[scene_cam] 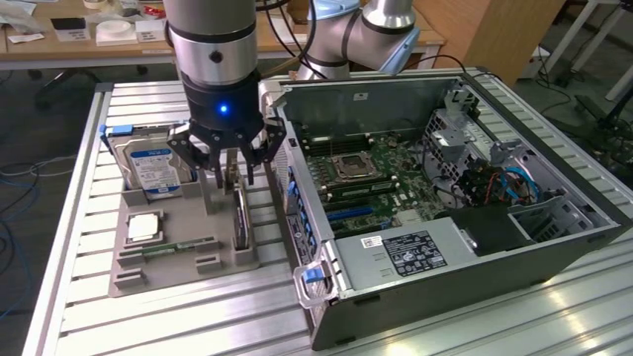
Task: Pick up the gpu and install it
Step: 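Pick up the gpu and move the gpu toward the slot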
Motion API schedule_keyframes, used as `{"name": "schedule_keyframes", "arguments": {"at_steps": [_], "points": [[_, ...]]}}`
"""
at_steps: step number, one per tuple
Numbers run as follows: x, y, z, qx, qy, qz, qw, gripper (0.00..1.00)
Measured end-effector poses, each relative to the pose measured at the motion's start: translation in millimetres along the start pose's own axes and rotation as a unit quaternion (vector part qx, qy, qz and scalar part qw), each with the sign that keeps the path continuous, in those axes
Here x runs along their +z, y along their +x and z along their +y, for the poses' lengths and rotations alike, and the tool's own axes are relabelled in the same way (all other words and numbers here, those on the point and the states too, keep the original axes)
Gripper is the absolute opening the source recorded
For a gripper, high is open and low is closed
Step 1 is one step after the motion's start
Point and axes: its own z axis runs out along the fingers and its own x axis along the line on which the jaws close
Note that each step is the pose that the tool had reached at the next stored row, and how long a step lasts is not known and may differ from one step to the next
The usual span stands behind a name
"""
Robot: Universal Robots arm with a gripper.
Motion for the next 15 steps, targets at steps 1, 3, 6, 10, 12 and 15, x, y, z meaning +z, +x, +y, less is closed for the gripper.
{"name": "schedule_keyframes", "arguments": {"at_steps": [1,3,6,10,12,15], "points": [[0.2,0.0,0.0,0.0,0.0,0.0,1.0,0.47],[0.5,0.0,0.0,0.0,0.0,0.0,1.0,0.47],[1.2,0.0,0.0,0.0,-0.0001,-0.0001,1.0,0.47],[2.9,0.1,-0.1,0.0,-0.0001,0.0,1.0,0.47],[3.9,0.1,-0.2,0.0,0.0,0.0,1.0,0.47],[5.4,0.1,-0.2,0.0,0.0,0.0,1.0,0.47]]}}
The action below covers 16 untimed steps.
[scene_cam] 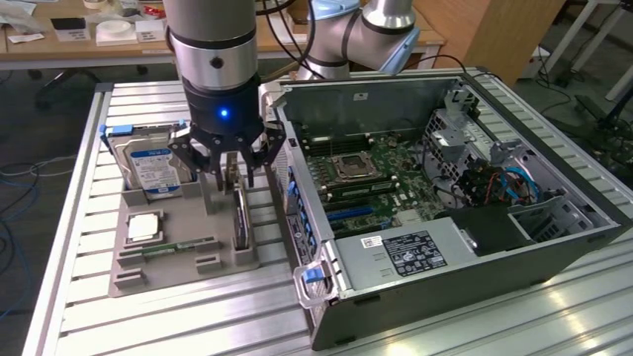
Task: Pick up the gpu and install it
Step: 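Pick up the gpu and move the gpu toward the slot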
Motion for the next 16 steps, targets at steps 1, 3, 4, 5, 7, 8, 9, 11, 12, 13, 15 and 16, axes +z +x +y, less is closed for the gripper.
{"name": "schedule_keyframes", "arguments": {"at_steps": [1,3,4,5,7,8,9,11,12,13,15,16], "points": [[0.6,0.0,0.0,0.0,0.0,0.0,1.0,0.47],[1.8,0.0,-0.1,0.0,0.0,0.0,1.0,0.47],[2.7,0.1,-0.1,0.0,-0.0001,0.0,1.0,0.47],[3.4,0.1,-0.1,0.0,0.0,0.0,1.0,0.47],[4.8,0.1,-0.2,0.0,0.0,0.0,1.0,0.47],[5.0,0.1,-0.2,0.0,0.0001,0.0001,1.0,0.47],[5.1,0.1,-0.2,0.0,0.0001,0.0001,1.0,0.47],[5.2,0.1,-0.2,0.0,0.0001,0.0001,1.0,0.47],[5.3,0.1,-0.2,0.0,0.0,0.0,1.0,0.47],[5.3,0.1,-0.2,0.0,0.0,0.0,1.0,0.47],[6.9,0.1,-0.3,0.0,-0.0002,-0.0002,1.0,0.47],[8.2,0.2,-0.3,0.0,-0.0001,-0.0001,1.0,0.47]]}}
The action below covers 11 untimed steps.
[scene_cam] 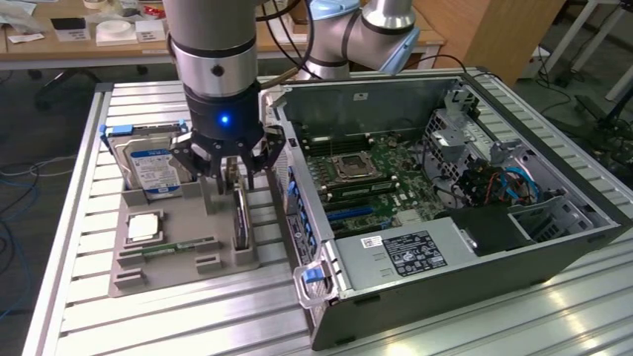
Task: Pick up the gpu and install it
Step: 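Pick up the gpu and move the gpu toward the slot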
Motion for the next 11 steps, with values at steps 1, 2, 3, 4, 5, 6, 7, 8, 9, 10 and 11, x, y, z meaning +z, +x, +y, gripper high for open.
{"name": "schedule_keyframes", "arguments": {"at_steps": [1,2,3,4,5,6,7,8,9,10,11], "points": [[1.6,0.0,-0.1,0.0,0.0001,0.0001,1.0,0.47],[3.4,0.1,-0.2,0.0,0.0001,0.0001,1.0,0.47],[5.2,0.1,-0.3,0.0,0.0001,0.0001,1.0,0.47],[7.0,0.2,-0.3,0.0,0.0001,0.0001,1.0,0.47],[8.7,0.2,-0.4,0.0,0.0001,0.0001,1.0,0.47],[10.4,0.3,-0.5,0.0,0.0001,0.0001,1.0,0.47],[11.9,0.3,-0.6,0.0,0.0001,0.0001,1.0,0.47],[13.4,0.3,-0.6,0.0,0.0001,0.0001,1.0,0.47],[14.5,0.3,-0.7,0.0,0.0001,0.0001,1.0,0.47],[14.9,0.3,-0.7,0.0,0.0001,0.0001,1.0,0.47],[15.0,0.4,-0.7,0.0,0.0002,0.0002,1.0,0.47]]}}
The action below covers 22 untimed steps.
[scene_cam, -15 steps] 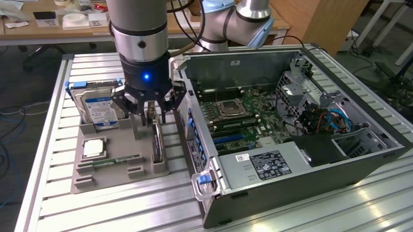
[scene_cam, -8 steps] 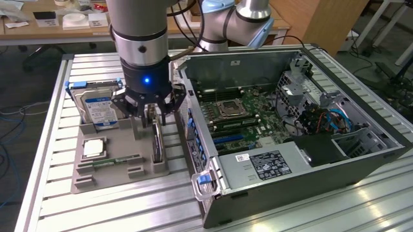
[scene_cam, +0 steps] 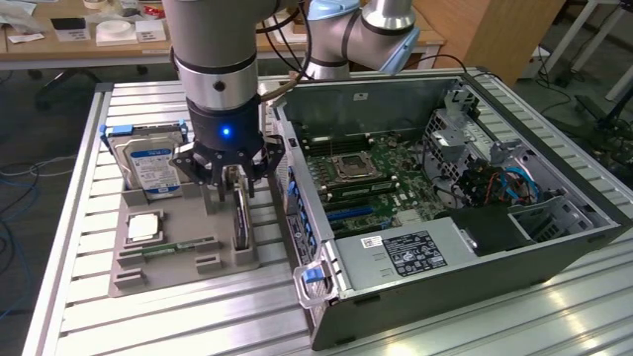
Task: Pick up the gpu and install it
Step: 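Pick up the gpu and move the gpu toward the slot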
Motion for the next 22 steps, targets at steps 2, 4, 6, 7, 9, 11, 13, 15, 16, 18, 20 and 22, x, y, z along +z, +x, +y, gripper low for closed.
{"name": "schedule_keyframes", "arguments": {"at_steps": [2,4,6,7,9,11,13,15,16,18,20,22], "points": [[0.0,0.0,0.0,0.0,0.0,0.0,1.0,0.47],[0.2,0.0,0.0,0.0,-0.0001,-0.0001,1.0,0.47],[2.0,0.1,0.0,0.0,-0.0008,-0.0003,1.0,0.47],[3.4,0.1,-0.1,0.0,-0.0008,-0.0001,1.0,0.47],[6.8,0.2,-0.3,0.0,-0.0009,-0.0001,1.0,0.47],[9.2,0.2,-0.4,0.0,-0.0009,-0.0001,1.0,0.47],[10.0,0.2,-0.4,0.0,-0.0009,0.0,1.0,0.47],[12.7,0.3,-0.5,0.0,-0.0016,0.0,1.0,0.47],[14.0,0.3,-0.6,0.0,-0.0016,0.0,1.0,0.47],[15.1,0.4,-0.7,0.0,-0.0016,0.0001,1.0,0.47],[15.1,0.3,-0.7,0.0,-0.0035,0.0003,1.0,0.47],[15.2,0.3,-0.7,0.0,-0.0037,0.0001,1.0,0.47]]}}
